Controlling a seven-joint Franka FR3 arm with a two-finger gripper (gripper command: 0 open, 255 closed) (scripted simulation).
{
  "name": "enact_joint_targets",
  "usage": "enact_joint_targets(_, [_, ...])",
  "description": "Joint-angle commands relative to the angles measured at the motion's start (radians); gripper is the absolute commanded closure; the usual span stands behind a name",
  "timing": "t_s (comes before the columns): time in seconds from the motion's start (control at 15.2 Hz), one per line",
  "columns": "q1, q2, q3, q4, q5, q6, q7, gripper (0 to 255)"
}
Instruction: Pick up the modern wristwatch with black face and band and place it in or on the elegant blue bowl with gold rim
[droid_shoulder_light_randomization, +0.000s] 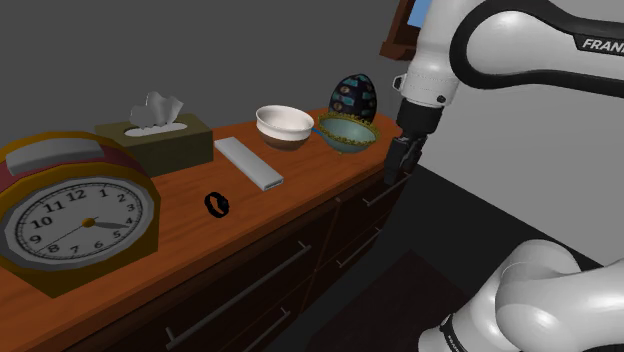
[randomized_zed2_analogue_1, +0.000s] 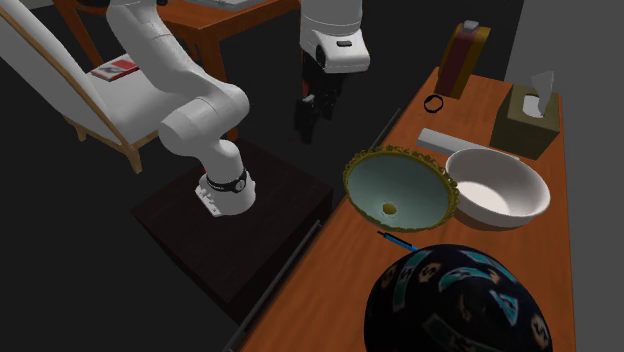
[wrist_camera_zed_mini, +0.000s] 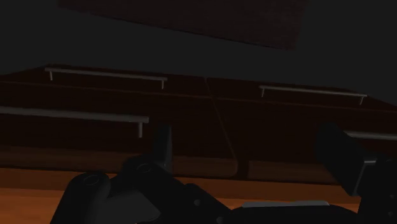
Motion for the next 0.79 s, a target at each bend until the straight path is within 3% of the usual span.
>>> enact_joint_targets(0.0, [0.015,0.059,0.035,0.038,0.021,0.025,0.031,0])
enact_joint_targets(0.73, [0.078,0.365,0.217,0.279,0.059,0.113,0.203,0])
